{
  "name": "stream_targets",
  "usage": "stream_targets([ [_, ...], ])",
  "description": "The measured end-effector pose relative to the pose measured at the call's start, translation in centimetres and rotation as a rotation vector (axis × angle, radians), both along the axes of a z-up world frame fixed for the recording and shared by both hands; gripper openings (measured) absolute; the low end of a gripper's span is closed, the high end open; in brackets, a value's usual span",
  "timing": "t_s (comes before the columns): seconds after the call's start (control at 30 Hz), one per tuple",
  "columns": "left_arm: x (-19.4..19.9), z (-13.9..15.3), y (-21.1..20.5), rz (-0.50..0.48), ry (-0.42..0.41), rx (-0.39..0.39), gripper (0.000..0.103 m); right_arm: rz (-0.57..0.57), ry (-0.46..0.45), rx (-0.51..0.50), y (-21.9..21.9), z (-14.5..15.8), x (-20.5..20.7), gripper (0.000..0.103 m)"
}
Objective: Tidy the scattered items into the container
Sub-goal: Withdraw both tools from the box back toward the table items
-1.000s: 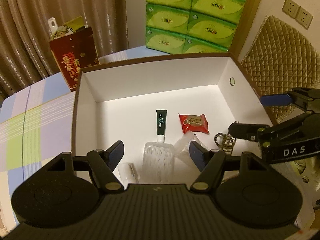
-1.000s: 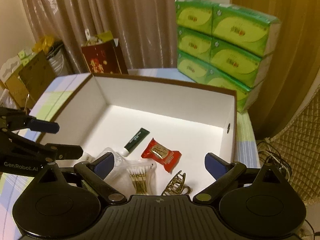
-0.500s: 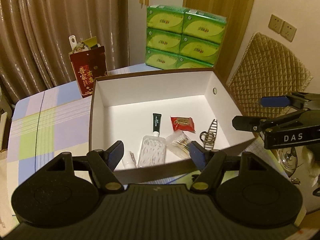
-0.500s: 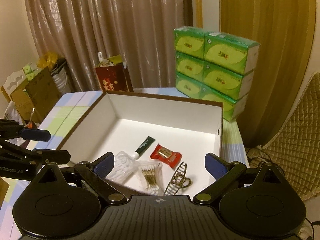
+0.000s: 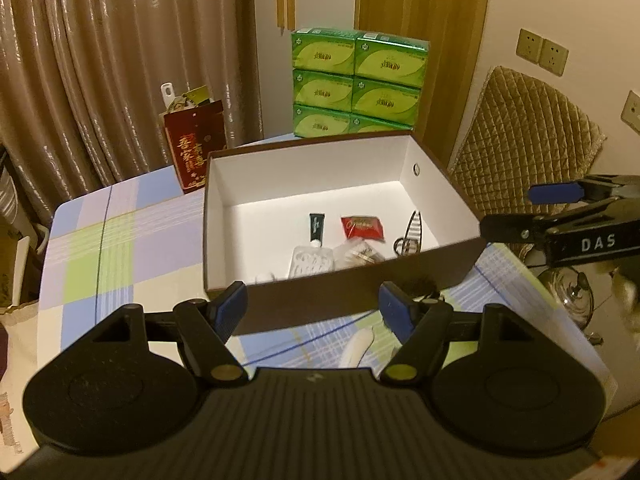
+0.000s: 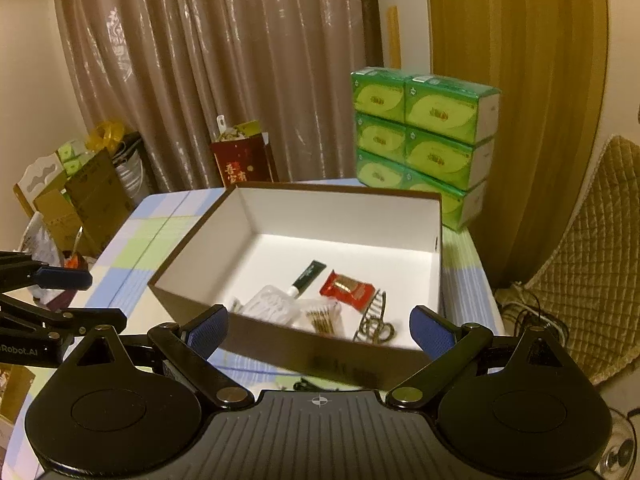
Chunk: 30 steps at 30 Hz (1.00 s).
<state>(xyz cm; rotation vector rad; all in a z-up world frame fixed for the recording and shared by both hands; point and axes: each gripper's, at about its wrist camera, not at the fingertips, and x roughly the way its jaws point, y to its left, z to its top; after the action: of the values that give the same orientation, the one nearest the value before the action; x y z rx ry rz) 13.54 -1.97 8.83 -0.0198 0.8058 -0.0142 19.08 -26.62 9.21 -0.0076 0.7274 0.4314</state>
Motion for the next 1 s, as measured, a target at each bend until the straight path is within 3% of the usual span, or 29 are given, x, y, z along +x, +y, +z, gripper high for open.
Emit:
stream_targets([
  [0.47, -4.4, -7.6, -0.8, -0.010, 0.137, -0.038, 0.068, -0.046, 0.209, -0.038, -1.0, -8.3, -4.2, 0.095],
  [0.63, -5.4, -10.1, -1.9, -0.039, 0.179, -0.020, 0.067, -0.040, 0.243, -0.122, -1.0, -11.0, -5.9, 0.095],
  [1.0, -4.8, -12.2, -2.6, -0.128, 0.182, 0.006, 0.066, -0.020, 0.251, -0.140, -1.0, -12.7, -5.6, 0.095],
])
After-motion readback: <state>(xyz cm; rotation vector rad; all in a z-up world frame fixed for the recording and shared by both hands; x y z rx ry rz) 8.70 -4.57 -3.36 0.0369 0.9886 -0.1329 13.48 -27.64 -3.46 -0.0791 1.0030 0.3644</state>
